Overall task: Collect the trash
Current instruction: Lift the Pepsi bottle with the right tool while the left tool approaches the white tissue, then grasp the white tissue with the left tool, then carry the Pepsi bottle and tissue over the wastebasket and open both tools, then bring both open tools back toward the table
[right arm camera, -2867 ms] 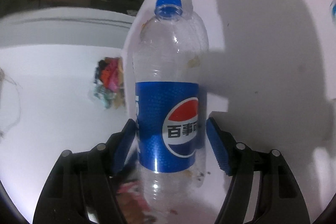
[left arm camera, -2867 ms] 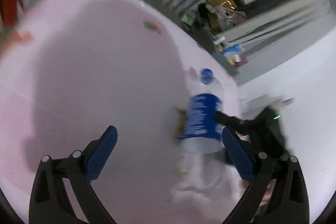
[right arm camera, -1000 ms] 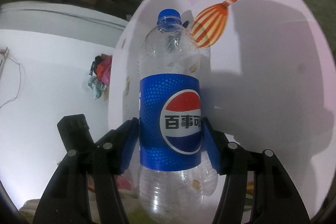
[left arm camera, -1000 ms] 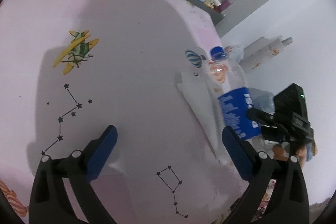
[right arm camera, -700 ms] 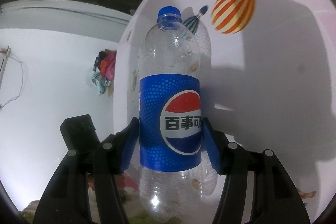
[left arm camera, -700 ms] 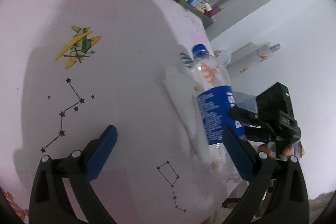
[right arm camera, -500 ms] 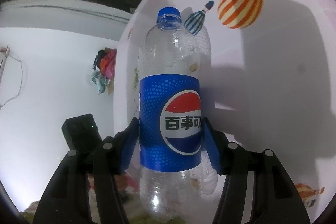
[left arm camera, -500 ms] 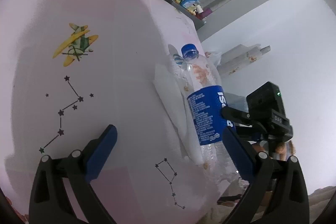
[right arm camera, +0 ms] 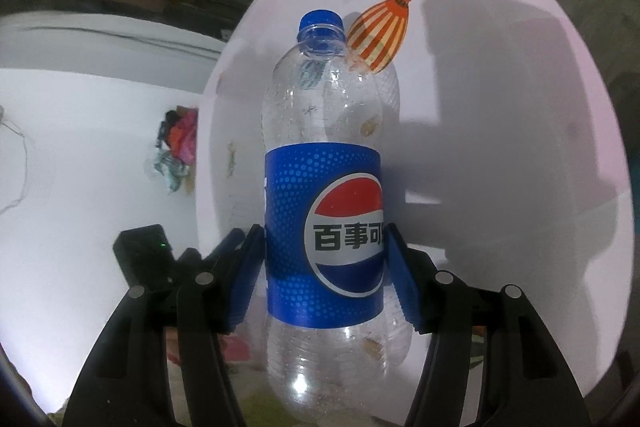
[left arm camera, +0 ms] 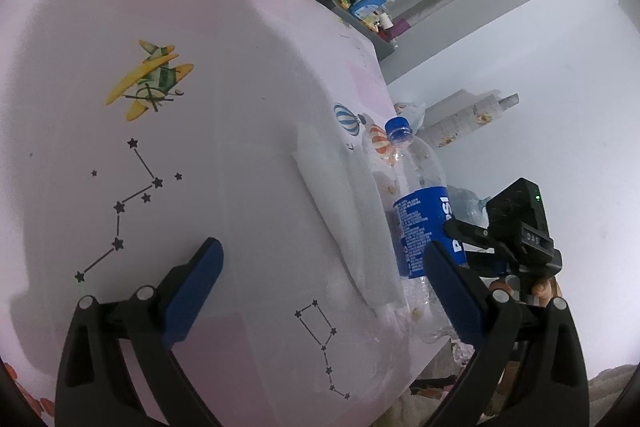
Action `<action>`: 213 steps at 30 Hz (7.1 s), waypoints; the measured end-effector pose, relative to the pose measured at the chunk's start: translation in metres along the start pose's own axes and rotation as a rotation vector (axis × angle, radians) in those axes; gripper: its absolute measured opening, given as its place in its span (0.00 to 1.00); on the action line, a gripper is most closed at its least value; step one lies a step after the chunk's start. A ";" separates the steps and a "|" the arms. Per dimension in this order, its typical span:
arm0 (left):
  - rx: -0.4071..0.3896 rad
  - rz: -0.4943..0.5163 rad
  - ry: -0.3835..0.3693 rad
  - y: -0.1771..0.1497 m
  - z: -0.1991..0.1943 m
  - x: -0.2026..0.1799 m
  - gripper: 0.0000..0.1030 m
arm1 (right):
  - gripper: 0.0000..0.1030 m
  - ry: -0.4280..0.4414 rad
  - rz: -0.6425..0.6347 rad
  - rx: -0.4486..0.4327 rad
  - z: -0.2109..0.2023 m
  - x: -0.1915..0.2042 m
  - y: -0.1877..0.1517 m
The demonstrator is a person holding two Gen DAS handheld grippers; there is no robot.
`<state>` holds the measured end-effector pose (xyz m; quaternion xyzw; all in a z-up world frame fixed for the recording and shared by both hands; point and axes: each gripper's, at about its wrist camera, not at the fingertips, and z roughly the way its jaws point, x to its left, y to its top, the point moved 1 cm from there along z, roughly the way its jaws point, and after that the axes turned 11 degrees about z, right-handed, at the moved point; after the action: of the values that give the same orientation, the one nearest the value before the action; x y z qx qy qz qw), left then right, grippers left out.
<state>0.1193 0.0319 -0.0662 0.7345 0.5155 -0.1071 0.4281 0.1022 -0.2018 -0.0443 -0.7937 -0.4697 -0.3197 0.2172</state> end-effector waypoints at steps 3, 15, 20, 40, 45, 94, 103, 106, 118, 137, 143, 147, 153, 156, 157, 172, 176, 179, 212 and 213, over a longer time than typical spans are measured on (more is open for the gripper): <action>0.006 -0.001 0.011 0.003 0.002 0.000 0.95 | 0.56 -0.046 -0.027 -0.021 0.002 0.008 0.001; 0.038 0.045 0.091 0.007 0.010 -0.011 0.95 | 0.57 -0.206 -0.101 -0.068 0.024 0.025 0.006; 0.016 0.031 0.077 0.009 0.011 -0.009 0.95 | 0.57 -0.229 -0.114 -0.063 0.029 0.027 0.008; -0.042 -0.036 0.034 0.008 0.003 -0.001 0.95 | 0.55 -0.322 -0.166 -0.119 0.019 0.029 0.006; -0.043 -0.014 0.058 0.007 0.002 -0.003 0.95 | 0.56 -0.349 -0.178 -0.132 0.019 0.030 0.007; -0.122 0.376 0.148 0.021 -0.014 -0.083 0.75 | 0.54 -0.225 -0.063 -0.283 -0.029 -0.017 -0.022; 0.013 0.481 0.057 0.007 0.027 -0.105 0.57 | 0.55 -0.211 -0.007 -0.292 -0.029 -0.018 -0.019; 0.027 0.541 0.119 0.005 0.038 -0.110 0.54 | 0.55 -0.203 0.001 -0.304 -0.027 -0.017 -0.018; 0.161 0.521 0.254 0.011 0.090 -0.080 0.13 | 0.54 -0.198 0.002 -0.338 -0.033 -0.024 -0.030; -0.079 0.570 0.043 0.063 -0.010 -0.140 0.00 | 0.52 0.064 0.084 -0.572 -0.144 -0.040 -0.059; -0.078 0.645 -0.118 0.082 0.008 -0.202 0.00 | 0.53 0.042 0.214 -0.786 -0.220 -0.087 -0.090; -0.032 0.736 -0.202 0.084 0.045 -0.254 0.00 | 0.53 0.034 0.358 -0.884 -0.253 -0.134 -0.113; 0.133 0.814 -0.311 0.071 0.130 -0.324 0.01 | 0.54 0.104 0.638 -0.876 -0.247 -0.208 -0.134; 0.241 0.826 -0.333 0.057 0.181 -0.348 0.01 | 0.54 0.188 0.809 -0.812 -0.223 -0.253 -0.140; 0.285 0.825 -0.347 0.051 0.200 -0.356 0.01 | 0.54 0.206 0.851 -0.790 -0.214 -0.264 -0.137; 0.542 0.812 -0.280 -0.003 0.385 -0.398 0.49 | 0.70 0.372 1.324 -0.722 -0.147 -0.407 -0.073; 0.534 0.779 -0.296 -0.003 0.386 -0.389 0.49 | 0.70 0.393 1.377 -0.745 -0.140 -0.419 -0.077; 0.532 0.761 -0.301 0.001 0.380 -0.382 0.49 | 0.70 0.371 1.370 -0.767 -0.141 -0.417 -0.080; -0.067 0.575 0.055 0.168 0.108 -0.146 0.62 | 0.59 -0.528 0.324 -0.365 -0.052 -0.285 0.179; -0.077 0.569 0.066 0.168 0.104 -0.141 0.63 | 0.59 -0.553 0.317 -0.338 -0.040 -0.290 0.191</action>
<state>0.2284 -0.1559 0.0421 0.8359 0.3060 0.0611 0.4515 0.1559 -0.4922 -0.2316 -0.9380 -0.3220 -0.1284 -0.0056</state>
